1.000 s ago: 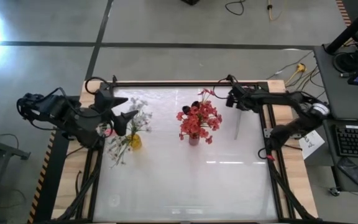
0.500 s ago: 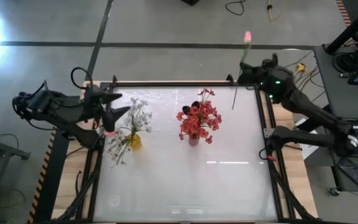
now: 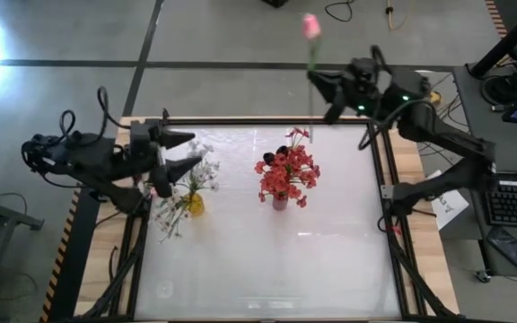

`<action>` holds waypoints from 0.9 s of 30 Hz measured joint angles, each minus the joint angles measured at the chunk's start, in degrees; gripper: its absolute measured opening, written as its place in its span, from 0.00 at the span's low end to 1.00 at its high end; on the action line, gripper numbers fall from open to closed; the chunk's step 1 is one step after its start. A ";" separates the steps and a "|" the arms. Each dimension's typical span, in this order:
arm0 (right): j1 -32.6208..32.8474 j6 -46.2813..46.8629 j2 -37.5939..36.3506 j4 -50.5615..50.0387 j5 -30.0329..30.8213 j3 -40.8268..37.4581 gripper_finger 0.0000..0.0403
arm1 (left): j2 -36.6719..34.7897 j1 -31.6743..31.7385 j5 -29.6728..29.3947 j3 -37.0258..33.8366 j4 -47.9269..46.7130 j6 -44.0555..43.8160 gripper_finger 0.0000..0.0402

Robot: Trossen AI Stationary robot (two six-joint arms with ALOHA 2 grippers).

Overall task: Sort flowers into vase by color
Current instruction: Put the pink flower into the yellow vase

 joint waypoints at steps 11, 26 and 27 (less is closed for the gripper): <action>7.69 -1.77 21.31 -0.22 -12.79 28.92 0.03 | -0.35 1.08 2.28 0.00 13.91 5.31 0.81; 17.80 -7.34 37.25 -3.91 -20.45 43.16 0.03 | 1.15 3.09 9.18 0.00 18.16 17.19 0.75; 18.12 -7.46 37.90 -3.91 -20.45 43.50 0.03 | 1.37 3.21 9.46 0.00 19.23 17.20 0.75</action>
